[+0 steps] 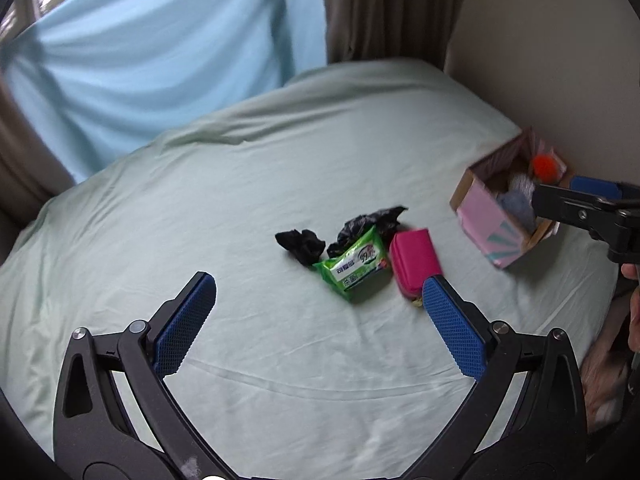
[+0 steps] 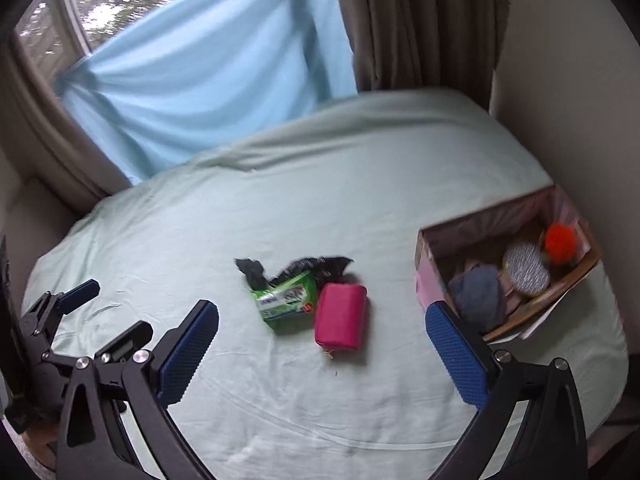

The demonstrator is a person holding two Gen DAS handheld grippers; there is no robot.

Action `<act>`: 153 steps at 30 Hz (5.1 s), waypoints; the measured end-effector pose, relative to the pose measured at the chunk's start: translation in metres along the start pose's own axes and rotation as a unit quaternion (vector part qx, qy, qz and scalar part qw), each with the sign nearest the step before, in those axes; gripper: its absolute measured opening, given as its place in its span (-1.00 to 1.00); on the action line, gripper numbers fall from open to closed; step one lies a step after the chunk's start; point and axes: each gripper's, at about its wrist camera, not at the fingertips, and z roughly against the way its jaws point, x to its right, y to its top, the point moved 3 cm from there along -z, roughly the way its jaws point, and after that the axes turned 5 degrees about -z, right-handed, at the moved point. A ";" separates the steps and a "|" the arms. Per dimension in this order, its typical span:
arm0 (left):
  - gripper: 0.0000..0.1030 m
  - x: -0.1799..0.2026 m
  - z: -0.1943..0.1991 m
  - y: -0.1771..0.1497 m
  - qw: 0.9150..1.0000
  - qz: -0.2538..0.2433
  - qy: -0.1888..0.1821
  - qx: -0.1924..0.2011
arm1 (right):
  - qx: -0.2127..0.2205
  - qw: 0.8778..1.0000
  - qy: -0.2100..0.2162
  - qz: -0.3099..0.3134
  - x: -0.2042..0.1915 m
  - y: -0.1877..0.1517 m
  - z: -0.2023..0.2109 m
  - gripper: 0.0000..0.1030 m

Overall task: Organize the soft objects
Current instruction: 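Grasp the green wipes pack with the left tool while the right tool grasps the pink pouch, then lift and carry the wipes pack and pink pouch over the box with both tools, then open both tools to drop the wipes pack and pouch into the box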

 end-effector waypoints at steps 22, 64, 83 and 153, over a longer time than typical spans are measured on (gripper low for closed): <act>0.67 0.072 -0.206 -0.039 0.960 -0.269 -0.069 -0.036 | -0.108 0.988 -0.047 -0.101 0.044 -0.050 -0.213 0.99; -0.28 0.077 -0.151 0.001 0.963 -0.268 -0.022 -0.023 | -0.088 0.995 0.020 -0.052 0.029 -0.031 -0.161 -0.22; -0.28 0.122 0.025 0.122 0.990 -0.131 -0.037 0.039 | 0.002 0.999 0.029 -0.035 0.080 0.044 0.040 -0.23; 0.99 0.342 -0.180 0.176 0.972 0.089 -0.047 -0.212 | -0.195 0.980 0.030 0.008 0.332 0.134 -0.092 0.99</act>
